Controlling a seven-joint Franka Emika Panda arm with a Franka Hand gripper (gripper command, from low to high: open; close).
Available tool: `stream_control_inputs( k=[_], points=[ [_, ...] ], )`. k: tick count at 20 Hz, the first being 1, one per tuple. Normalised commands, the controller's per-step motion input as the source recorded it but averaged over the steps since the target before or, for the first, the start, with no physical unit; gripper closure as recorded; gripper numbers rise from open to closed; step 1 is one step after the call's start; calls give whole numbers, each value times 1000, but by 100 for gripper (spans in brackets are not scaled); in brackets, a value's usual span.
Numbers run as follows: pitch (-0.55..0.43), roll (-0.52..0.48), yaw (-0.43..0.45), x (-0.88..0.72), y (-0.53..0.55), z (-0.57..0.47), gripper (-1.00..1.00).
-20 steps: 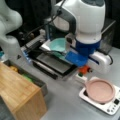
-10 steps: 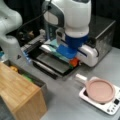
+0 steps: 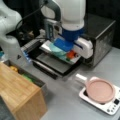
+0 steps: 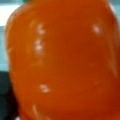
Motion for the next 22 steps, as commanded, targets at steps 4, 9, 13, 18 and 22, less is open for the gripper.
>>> stream_control_inputs(
  k=[4, 9, 13, 18, 22],
  points=[
    [-185, 101, -143, -620, 394, -119, 100],
    [-203, 90, -164, -641, 328, -149, 100],
    [-220, 99, -174, -647, 267, -172, 100],
    [-253, 101, -186, -519, 149, -202, 100],
    [-215, 92, -184, -403, 82, -197, 100]
  ],
)
